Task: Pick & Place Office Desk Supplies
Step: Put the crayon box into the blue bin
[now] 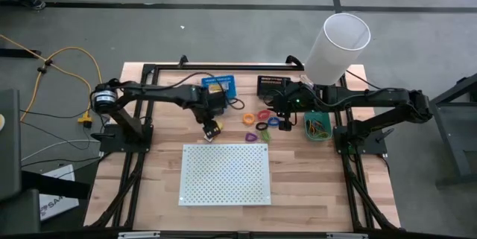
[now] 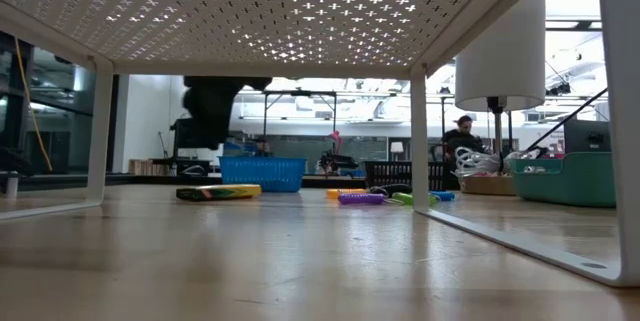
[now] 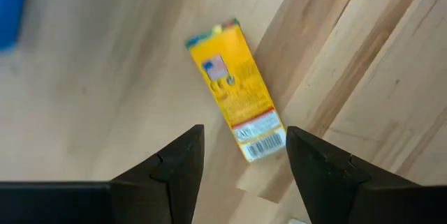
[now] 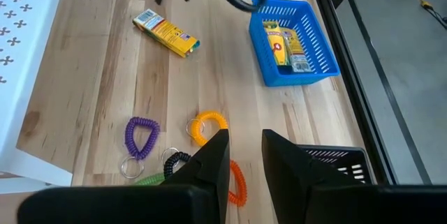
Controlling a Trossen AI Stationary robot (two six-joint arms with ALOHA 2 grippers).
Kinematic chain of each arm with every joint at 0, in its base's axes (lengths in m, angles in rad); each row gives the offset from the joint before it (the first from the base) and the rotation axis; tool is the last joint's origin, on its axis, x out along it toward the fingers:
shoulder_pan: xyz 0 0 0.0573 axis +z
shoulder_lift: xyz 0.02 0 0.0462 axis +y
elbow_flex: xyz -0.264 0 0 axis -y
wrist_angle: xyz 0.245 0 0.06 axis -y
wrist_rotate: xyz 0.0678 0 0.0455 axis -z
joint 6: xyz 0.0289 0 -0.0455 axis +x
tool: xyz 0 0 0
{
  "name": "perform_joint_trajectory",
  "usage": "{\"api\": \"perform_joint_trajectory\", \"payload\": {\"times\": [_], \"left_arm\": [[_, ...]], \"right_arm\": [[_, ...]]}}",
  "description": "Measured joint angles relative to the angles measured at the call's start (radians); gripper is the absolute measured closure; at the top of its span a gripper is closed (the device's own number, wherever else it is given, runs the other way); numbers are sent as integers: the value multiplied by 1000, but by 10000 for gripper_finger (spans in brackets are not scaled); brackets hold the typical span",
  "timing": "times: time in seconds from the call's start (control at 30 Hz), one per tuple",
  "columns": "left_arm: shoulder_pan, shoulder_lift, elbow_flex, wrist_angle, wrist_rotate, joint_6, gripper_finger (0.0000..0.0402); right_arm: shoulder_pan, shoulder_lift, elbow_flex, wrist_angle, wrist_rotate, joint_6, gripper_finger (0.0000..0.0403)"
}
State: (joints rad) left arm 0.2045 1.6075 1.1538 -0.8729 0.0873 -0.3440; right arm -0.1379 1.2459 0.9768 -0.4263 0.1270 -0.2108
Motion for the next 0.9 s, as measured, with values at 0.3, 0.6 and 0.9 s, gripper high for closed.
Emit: {"api": "perform_joint_trajectory", "payload": {"times": [0.3, 0.6, 0.9], "left_arm": [[-79, -22, -22, -10, -111, -426, 205], [-112, 48, -22, -26, -128, -555, 205], [-112, 74, -22, 16, -93, -493, 205]], "right_arm": [[0, 0, 0, 2, 0, 0, 328], [0, 0, 0, 5, 0, 0, 328], [0, 0, 0, 10, 0, 0, 328]]}}
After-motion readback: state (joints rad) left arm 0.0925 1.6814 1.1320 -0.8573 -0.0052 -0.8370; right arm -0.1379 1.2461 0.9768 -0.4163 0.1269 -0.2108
